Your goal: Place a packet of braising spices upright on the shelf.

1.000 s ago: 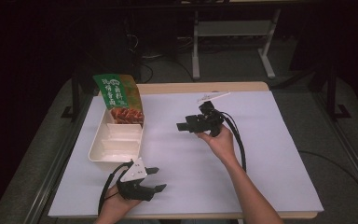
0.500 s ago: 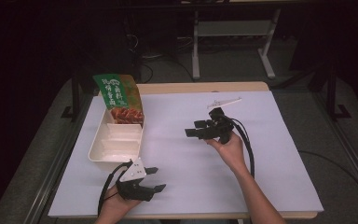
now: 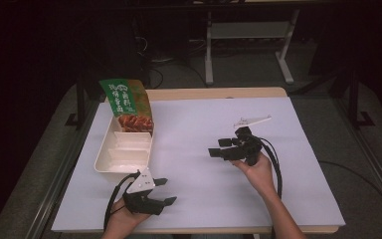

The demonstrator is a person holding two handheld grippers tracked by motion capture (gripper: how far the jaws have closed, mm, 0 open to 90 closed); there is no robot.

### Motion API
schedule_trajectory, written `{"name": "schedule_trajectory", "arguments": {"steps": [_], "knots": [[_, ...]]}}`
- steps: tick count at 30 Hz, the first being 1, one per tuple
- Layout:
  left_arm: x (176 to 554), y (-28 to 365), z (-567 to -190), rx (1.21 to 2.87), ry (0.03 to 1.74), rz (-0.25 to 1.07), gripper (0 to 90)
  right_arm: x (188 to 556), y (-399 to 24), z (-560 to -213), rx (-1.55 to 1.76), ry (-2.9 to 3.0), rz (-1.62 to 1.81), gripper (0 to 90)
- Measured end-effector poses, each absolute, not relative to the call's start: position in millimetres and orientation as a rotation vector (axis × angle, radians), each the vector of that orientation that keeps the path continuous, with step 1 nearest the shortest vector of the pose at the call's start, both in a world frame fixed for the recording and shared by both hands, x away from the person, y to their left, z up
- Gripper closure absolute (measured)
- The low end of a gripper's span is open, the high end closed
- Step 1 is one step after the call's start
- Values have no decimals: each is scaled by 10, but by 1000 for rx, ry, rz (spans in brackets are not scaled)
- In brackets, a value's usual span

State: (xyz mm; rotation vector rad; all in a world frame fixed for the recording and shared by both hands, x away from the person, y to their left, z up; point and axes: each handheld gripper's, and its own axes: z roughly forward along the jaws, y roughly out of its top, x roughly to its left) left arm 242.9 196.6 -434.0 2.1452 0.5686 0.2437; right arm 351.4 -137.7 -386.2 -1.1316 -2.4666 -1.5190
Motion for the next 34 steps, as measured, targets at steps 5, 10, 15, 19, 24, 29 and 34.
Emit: {"name": "schedule_trajectory", "arguments": {"steps": [5,10,15,19,24,29,34], "knots": [[2434,1960,-4346,2151,571,244,315,3436,-1461,-3921,-1136,-2466,-1515,328],[2439,1971,-4344,2148,575,249,309,3354,-1539,-4001,-1139,-2466,-1504,322],[2438,1967,-4349,2147,574,249,299,3229,-1638,-4079,-1154,-2447,-1506,312],[2429,1946,-4348,2149,558,252,293,3106,-1726,-4125,-1162,-2455,-1490,309],[2450,1930,-4381,2156,551,217,290,2976,-1856,-4173,-1180,-2418,-1508,305],[2477,1939,-4396,2147,568,201,279,2847,-1983,-4238,-1210,-2402,-1552,289],[2493,1960,-4377,2111,574,176,270,2783,-2055,-4319,-1231,-2402,-1553,268]]}}
